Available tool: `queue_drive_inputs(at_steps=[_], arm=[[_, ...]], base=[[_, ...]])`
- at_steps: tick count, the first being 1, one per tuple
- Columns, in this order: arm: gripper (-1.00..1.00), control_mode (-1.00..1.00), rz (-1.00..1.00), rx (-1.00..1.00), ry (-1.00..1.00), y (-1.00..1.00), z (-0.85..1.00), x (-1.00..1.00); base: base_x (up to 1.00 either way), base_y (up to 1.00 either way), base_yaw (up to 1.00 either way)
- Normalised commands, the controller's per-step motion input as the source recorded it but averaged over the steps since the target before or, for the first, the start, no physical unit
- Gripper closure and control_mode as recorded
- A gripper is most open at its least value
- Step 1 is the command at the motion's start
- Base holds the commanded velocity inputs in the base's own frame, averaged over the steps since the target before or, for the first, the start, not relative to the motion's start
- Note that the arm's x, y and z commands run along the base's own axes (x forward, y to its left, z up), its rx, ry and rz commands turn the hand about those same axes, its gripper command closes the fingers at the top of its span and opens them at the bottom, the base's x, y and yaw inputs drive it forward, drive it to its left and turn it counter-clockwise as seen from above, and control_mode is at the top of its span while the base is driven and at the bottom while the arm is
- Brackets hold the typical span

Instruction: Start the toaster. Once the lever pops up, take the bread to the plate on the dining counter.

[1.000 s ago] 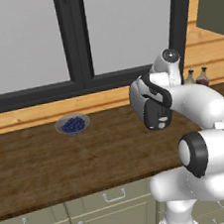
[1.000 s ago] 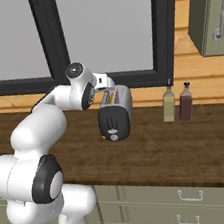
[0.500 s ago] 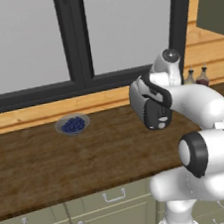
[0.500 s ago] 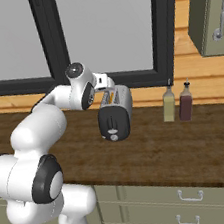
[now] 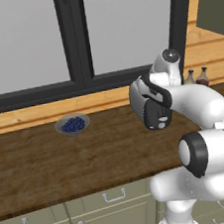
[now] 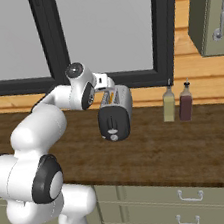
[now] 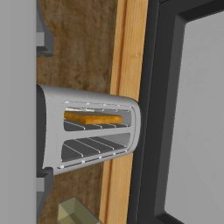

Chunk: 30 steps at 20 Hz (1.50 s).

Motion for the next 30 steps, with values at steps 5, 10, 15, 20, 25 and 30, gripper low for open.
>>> queue_drive_inputs(at_steps=[5,10,15,20,25,30], arm=[[-1.00,-1.00,0.00,0.00,0.00,0.00,0.00,0.00],[-1.00,-1.00,0.00,0.00,0.00,0.00,0.00,0.00],[-1.00,-1.00,0.00,0.00,0.00,0.00,0.00,0.00],[-1.00,-1.00,0.00,0.00,0.00,0.00,0.00,0.00],[-1.00,-1.00,0.00,0.00,0.00,0.00,0.00,0.00],[-1.00,-1.00,0.00,0.00,0.00,0.00,0.00,0.00]], base=[[0.00,0.00,0.00],[0.00,0.00,0.00],[0.00,0.00,0.00],[0.00,0.00,0.00],[0.00,0.00,0.00],[0.00,0.00,0.00]])
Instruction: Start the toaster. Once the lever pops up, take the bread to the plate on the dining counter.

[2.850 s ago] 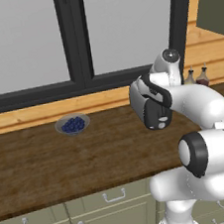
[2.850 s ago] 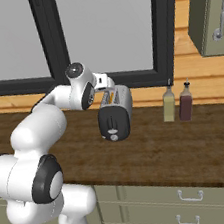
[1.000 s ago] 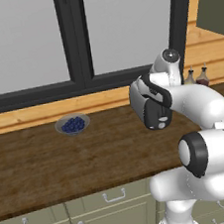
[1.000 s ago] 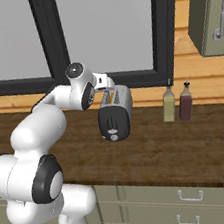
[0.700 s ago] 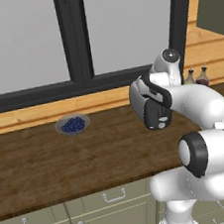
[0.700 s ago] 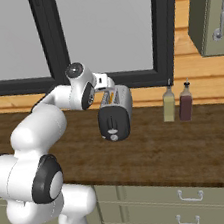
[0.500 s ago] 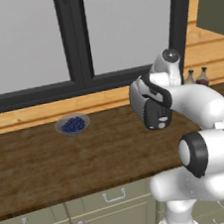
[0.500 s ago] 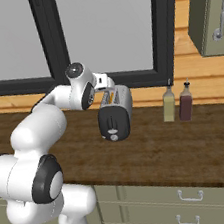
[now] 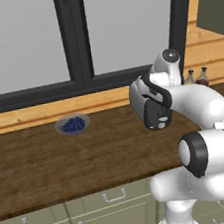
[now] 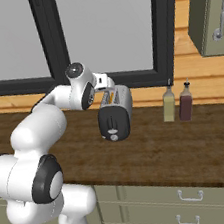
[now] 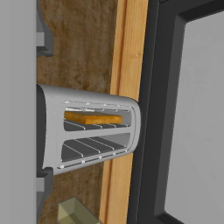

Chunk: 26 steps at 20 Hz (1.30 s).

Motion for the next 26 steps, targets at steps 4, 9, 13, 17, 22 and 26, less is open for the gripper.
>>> queue_drive_inputs(at_steps=[4,9,13,17,22,26], arm=[[-1.00,-1.00,0.00,0.00,0.00,0.00,0.00,0.00],[-1.00,-1.00,0.00,0.00,0.00,0.00,0.00,0.00],[-1.00,-1.00,0.00,0.00,0.00,0.00,0.00,0.00],[-1.00,-1.00,0.00,0.00,0.00,0.00,0.00,0.00],[-1.00,-1.00,0.00,0.00,0.00,0.00,0.00,0.00],[-1.00,-1.00,0.00,0.00,0.00,0.00,0.00,0.00]], base=[[0.00,0.00,0.00],[0.00,0.00,0.00],[0.00,0.00,0.00],[0.00,0.00,0.00],[0.00,0.00,0.00],[0.00,0.00,0.00]])
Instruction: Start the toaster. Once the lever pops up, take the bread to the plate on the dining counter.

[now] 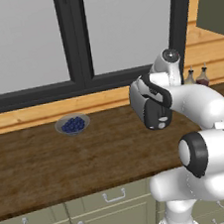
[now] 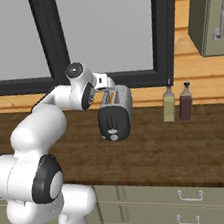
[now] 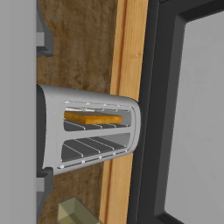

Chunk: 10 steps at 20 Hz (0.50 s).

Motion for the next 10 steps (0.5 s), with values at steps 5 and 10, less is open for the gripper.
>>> queue_drive_inputs(at_steps=[5,10], arm=[[-1.00,-1.00,0.00,0.00,0.00,0.00,0.00,0.00],[-1.00,-1.00,0.00,0.00,0.00,0.00,0.00,0.00]], base=[[0.00,0.00,0.00],[0.00,0.00,0.00]])
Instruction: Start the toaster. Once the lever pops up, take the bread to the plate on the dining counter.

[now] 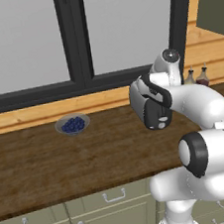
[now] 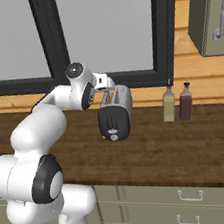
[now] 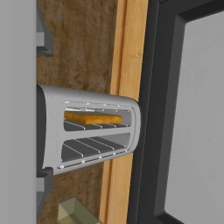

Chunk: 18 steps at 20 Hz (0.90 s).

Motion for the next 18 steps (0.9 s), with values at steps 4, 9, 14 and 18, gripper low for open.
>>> queue_drive_inputs(at_steps=[4,9,14,18], arm=[[-1.00,-1.00,0.00,0.00,0.00,0.00,0.00,0.00],[-1.00,-1.00,0.00,0.00,0.00,0.00,0.00,0.00],[-1.00,-1.00,0.00,0.00,0.00,0.00,0.00,0.00],[-1.00,-1.00,0.00,0.00,0.00,0.00,0.00,0.00]], base=[[0.00,0.00,0.00],[0.00,0.00,0.00],[0.00,0.00,0.00],[0.00,0.00,0.00]])
